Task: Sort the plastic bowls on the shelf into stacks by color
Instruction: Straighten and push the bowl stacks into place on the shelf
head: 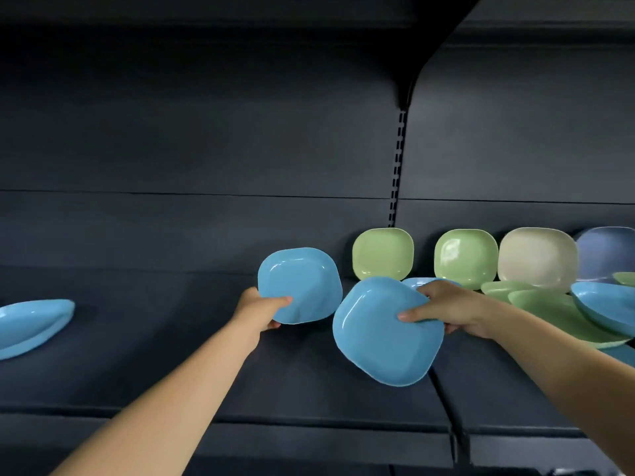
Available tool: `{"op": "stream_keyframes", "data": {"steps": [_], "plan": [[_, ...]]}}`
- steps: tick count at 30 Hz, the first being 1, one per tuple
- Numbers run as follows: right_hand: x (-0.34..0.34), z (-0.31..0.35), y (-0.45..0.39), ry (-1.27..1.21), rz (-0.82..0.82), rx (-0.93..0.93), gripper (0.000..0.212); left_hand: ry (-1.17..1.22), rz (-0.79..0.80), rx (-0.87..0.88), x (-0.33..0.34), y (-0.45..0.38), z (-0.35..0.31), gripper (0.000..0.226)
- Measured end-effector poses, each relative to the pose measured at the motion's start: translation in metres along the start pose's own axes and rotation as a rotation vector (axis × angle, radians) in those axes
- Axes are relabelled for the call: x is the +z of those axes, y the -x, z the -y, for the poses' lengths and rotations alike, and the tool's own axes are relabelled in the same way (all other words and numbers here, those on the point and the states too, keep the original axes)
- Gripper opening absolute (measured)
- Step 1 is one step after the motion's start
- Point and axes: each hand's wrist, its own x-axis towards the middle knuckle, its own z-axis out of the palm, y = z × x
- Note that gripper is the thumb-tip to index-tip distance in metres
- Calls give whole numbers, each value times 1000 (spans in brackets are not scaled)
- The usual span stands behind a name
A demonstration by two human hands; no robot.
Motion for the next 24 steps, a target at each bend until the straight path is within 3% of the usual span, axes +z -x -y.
{"op": "stream_keyframes", "data": {"steps": [6,18,24], "plan": [[57,65,-4,-182,-100,-101,22,78,-75,45,-97,11,-7,31],[235,218,-3,-499,-183,-208,29,165,-252,91,-326,9,11,26],[325,270,-14,-681,-176,-194,24,196,-321,109,-400,-3,31,12]]}}
